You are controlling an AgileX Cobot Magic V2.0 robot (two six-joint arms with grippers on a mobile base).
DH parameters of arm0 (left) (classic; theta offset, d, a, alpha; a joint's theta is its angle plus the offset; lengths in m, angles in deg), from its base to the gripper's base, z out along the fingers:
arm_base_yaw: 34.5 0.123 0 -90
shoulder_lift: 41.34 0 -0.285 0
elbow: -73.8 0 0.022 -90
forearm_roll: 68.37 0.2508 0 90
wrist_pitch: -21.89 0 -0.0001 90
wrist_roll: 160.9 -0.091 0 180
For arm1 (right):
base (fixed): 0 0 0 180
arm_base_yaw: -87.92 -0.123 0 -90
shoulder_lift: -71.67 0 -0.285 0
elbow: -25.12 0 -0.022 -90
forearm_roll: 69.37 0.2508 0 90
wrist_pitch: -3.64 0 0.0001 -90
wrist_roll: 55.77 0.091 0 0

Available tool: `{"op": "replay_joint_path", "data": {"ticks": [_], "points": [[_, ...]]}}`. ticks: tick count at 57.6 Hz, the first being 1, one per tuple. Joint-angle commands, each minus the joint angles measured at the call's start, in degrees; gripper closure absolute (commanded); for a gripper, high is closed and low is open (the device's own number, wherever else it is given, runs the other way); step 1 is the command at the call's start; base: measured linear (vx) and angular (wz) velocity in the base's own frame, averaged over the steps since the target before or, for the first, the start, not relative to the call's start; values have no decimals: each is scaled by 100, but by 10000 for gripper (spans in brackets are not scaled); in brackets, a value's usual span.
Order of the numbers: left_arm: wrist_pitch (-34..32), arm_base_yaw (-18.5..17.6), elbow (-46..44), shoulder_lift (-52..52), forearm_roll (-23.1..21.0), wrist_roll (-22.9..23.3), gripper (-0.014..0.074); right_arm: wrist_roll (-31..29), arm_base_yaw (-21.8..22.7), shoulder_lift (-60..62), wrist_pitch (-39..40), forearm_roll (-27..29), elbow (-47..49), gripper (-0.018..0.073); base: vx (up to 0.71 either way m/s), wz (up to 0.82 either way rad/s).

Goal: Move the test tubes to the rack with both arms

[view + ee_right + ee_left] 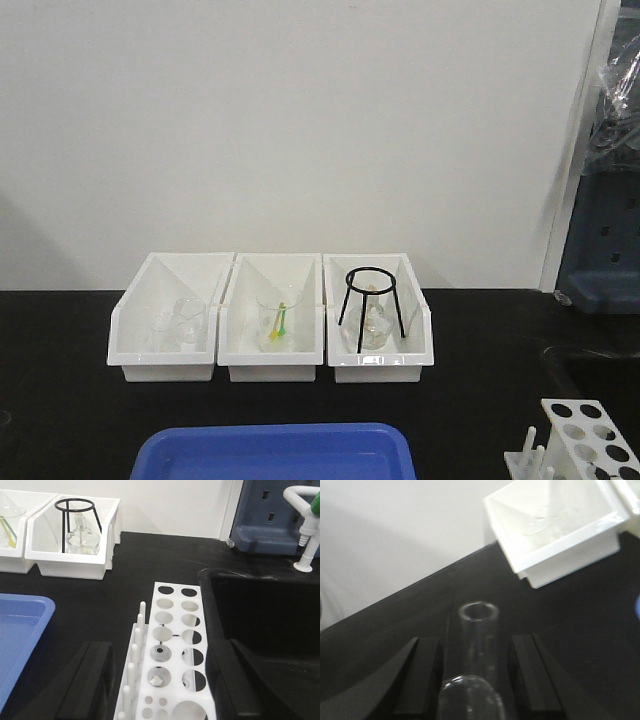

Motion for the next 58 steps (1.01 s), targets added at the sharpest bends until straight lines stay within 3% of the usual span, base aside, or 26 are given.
{"op": "replay_joint_path", "data": {"ticks": [1, 34, 43, 58], "points": [[-553, -36, -146, -134, -106, -9, 157, -24, 10, -45, 514, -3, 203, 85, 0, 0], [-566, -36, -631, 232, -64, -4, 157, -24, 10, -45, 551, -3, 203, 85, 0, 0], [-559, -42, -703, 603, 104, 235, 157, -24, 10, -45, 551, -3, 203, 85, 0, 0], [-876, -37, -703, 838, 82, 248, 157, -24, 10, -45, 551, -3, 203, 85, 0, 0]]}}
